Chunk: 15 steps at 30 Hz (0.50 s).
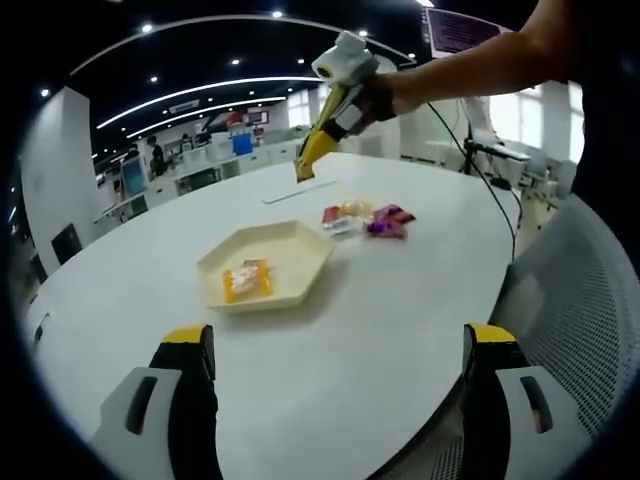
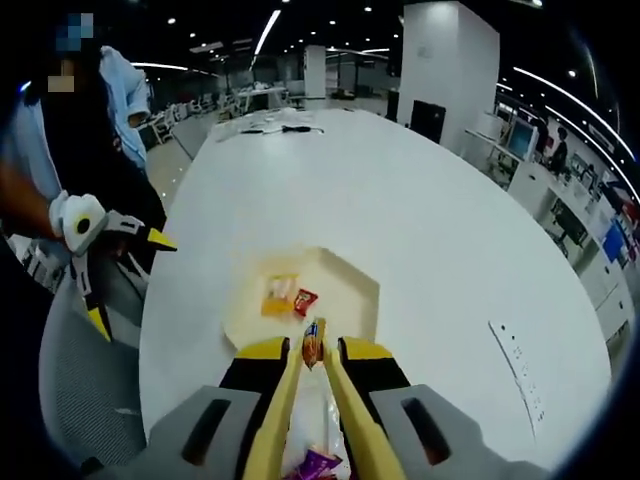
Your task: Place the target food into the container with the food tongs after gripping and lifting it, then release it inside without dropping or visibly crushing the food.
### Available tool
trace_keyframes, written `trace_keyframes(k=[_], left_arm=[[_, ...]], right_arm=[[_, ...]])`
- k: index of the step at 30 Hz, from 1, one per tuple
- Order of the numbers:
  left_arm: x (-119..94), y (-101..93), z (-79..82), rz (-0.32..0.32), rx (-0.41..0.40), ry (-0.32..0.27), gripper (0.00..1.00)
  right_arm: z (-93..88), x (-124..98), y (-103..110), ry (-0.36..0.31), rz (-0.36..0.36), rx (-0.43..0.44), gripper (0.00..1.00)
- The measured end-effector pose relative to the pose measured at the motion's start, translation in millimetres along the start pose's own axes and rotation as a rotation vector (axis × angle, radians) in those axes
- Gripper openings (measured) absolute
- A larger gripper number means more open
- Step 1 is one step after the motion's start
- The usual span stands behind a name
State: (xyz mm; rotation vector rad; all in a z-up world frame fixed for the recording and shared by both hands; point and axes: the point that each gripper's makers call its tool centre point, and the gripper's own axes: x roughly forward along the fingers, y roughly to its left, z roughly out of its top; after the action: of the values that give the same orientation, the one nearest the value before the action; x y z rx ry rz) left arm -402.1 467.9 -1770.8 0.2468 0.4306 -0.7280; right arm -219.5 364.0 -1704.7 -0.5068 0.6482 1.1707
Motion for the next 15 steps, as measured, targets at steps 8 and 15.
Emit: trace_keyframes(k=[8,15], left_arm=[[-0.3,0.0,0.3,0.0,-0.003,0.001,0.99],[-0.5,1.2,0.6,0.004,-0.003,0.0,0.99]], right_arm=[[22.3,22.9,15.1,0.002,0.032,-0.029,0.18],[37.5,30.1,21.8,-0.006,0.053,-0.049,0.19]])
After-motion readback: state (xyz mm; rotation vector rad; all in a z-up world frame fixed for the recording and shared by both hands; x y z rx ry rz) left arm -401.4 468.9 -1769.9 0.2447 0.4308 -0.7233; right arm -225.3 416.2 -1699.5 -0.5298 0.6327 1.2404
